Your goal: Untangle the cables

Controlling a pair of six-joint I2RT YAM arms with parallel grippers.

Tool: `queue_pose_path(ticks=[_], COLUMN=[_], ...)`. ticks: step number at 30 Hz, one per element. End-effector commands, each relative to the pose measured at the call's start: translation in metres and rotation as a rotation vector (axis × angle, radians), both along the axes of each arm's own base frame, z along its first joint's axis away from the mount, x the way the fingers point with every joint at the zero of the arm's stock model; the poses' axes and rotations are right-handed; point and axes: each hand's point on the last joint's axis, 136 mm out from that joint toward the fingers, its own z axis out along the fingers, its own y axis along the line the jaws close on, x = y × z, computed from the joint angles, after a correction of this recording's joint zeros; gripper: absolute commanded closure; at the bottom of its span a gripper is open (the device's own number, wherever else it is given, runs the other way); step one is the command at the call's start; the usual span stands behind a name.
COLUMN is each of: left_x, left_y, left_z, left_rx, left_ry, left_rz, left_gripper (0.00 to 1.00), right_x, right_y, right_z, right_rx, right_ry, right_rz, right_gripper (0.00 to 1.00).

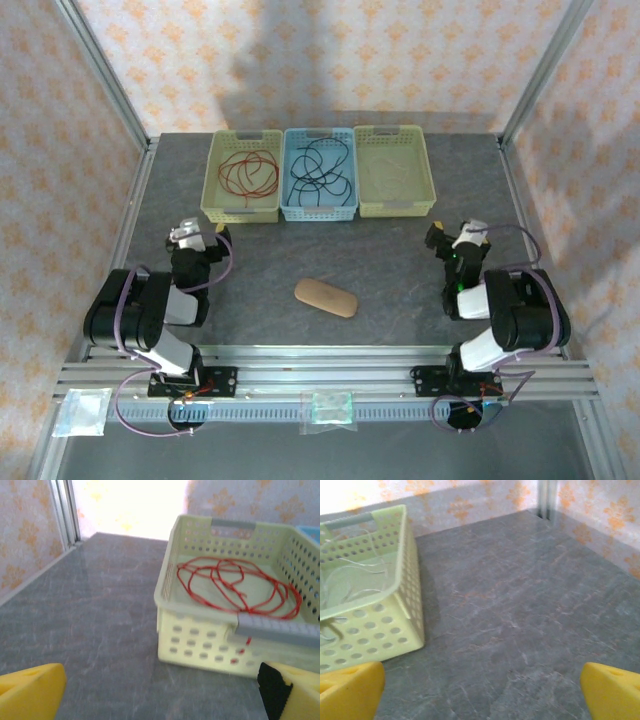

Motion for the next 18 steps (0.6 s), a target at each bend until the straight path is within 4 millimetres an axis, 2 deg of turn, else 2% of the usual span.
queue_pose_path(ticks=[1, 10, 18], left_x=[0.0087, 0.0093, 0.0109], left_y=[0.0047, -0.0032, -0.0006], left_z=[0.0219, 0.0209, 0.0205], left_rx=[0.012, 0.04, 0.022], left_ry=[-0.071, -0.061, -0.062], left_rz=[0.028, 0.003, 0.0], left_gripper=[0.01, 0.01, 0.0], right_x=[0.0129, 0.0136, 0.0137], right_y=[0.0107, 0.0149, 0.0144], right_z=[0.0273, 0.0268, 0.0269], right_rx=[0.004, -0.006, -0.006], right_ry=[-0.09, -0.091, -0.09], right_rz=[0.062, 0.079, 0.078], right_gripper=[0.0, 0.0, 0.0])
